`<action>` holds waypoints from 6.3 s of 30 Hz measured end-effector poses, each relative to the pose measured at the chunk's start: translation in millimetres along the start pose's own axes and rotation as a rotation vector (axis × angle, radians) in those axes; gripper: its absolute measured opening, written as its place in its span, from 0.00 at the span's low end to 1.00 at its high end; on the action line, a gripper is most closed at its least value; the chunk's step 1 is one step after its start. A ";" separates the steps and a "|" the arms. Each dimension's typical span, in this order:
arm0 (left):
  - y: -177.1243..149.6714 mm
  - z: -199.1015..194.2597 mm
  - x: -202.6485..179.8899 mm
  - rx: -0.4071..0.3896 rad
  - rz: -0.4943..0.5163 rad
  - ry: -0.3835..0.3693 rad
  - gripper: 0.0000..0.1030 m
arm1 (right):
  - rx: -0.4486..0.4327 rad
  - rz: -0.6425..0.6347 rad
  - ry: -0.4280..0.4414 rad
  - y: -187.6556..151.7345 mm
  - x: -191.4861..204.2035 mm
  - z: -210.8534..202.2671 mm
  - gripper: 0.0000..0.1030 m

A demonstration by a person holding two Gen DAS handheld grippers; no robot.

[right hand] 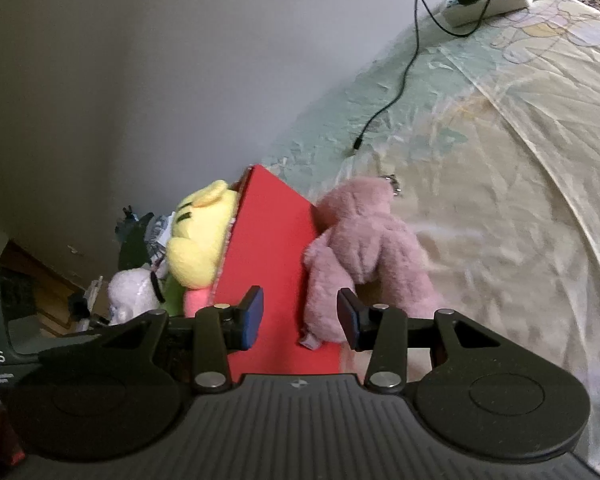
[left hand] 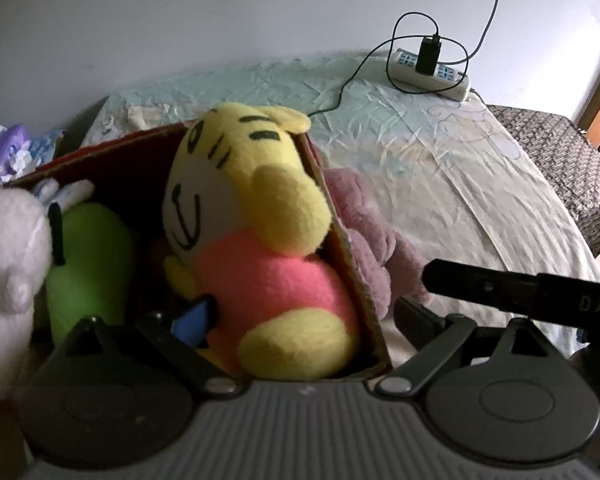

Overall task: Organize objects
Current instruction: 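Move the right tool to the pink teddy bear beside the box, then close the right tool on the pink teddy bear and lift it, then carry the pink teddy bear with the right tool over the red box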

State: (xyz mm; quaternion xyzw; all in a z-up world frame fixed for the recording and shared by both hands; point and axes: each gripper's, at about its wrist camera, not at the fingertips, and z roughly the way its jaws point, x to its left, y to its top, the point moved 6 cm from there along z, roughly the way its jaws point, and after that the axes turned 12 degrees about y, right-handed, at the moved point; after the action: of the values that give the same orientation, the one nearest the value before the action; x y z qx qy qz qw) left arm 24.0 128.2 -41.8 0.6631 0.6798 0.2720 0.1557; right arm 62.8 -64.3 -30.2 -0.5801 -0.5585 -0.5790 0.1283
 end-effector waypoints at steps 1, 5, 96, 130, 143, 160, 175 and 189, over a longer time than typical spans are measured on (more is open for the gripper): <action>-0.1 0.1 -1.0 0.000 0.001 0.008 0.92 | 0.001 0.003 -0.004 -0.4 -1.7 -1.2 0.44; -0.9 0.6 -4.5 0.003 0.001 0.032 0.92 | 0.003 0.010 -0.022 -0.5 -10.2 -6.8 0.44; -83.3 -7.5 -125.2 0.055 0.179 -0.416 0.91 | 0.062 0.032 -0.161 -46.3 -91.0 -108.5 0.36; -6.9 4.9 -221.5 -0.082 0.338 -0.454 0.92 | -0.118 0.156 -0.123 27.3 -131.4 -118.1 0.38; -17.2 11.9 -246.9 -0.021 0.413 -0.516 0.92 | -0.234 0.235 -0.189 40.9 -160.8 -163.0 0.40; -23.0 38.5 -232.6 0.128 0.290 -0.542 0.91 | -0.144 0.262 -0.105 31.7 -163.0 -126.0 0.42; -42.0 30.9 -203.8 0.181 0.309 -0.547 0.91 | -0.005 0.375 0.015 -29.7 -130.8 -128.7 0.37; -52.0 -7.2 -161.6 0.045 0.283 -0.442 0.92 | 0.078 0.203 0.101 -29.3 -78.3 -100.8 0.37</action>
State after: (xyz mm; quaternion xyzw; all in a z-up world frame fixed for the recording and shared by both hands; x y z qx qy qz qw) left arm -11.0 -30.9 -90.1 0.7980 0.5358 0.1246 0.2460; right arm 9.3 -173.5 -78.7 -0.5984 -0.5118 -0.5693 0.2366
